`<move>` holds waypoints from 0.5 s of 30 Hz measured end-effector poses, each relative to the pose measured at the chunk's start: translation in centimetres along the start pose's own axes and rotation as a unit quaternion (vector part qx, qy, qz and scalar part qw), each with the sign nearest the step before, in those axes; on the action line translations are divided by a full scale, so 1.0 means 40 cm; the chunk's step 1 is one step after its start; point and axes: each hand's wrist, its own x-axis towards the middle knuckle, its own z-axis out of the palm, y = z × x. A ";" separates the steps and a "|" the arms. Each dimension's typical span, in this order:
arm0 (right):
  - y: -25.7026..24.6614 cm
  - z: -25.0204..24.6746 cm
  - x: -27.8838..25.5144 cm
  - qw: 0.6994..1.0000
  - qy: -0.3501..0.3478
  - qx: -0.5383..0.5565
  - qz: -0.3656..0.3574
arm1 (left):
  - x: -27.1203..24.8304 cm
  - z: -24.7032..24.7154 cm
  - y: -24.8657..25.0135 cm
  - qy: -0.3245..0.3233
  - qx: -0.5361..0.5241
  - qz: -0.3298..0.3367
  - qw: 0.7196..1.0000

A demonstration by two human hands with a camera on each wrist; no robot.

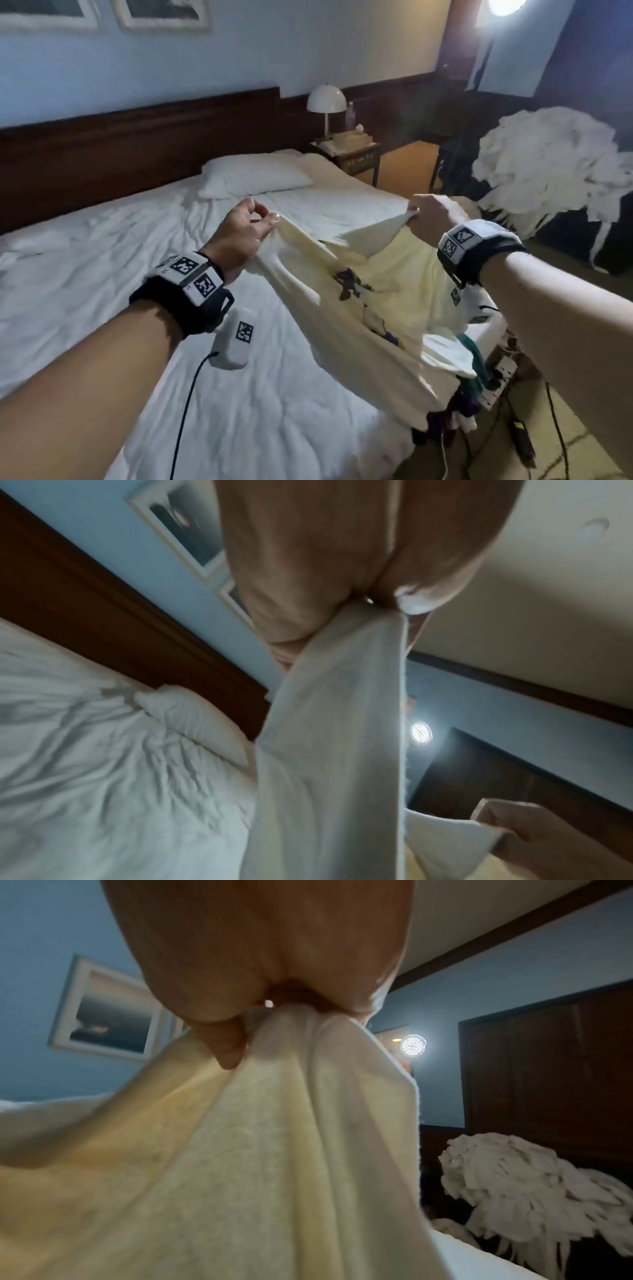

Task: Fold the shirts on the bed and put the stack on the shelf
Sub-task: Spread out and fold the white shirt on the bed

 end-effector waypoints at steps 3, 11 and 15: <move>-0.102 -0.071 -0.062 0.999 0.030 0.026 -0.020 | -0.111 -0.194 0.052 0.058 0.136 0.008 0.989; -0.502 -0.205 -0.190 0.967 0.074 0.099 -0.221 | -0.359 -0.485 0.151 -0.014 0.572 -0.122 0.811; -0.682 -0.217 -0.267 0.927 0.079 0.133 -0.341 | -0.393 -0.465 0.163 -0.040 0.390 -0.072 0.917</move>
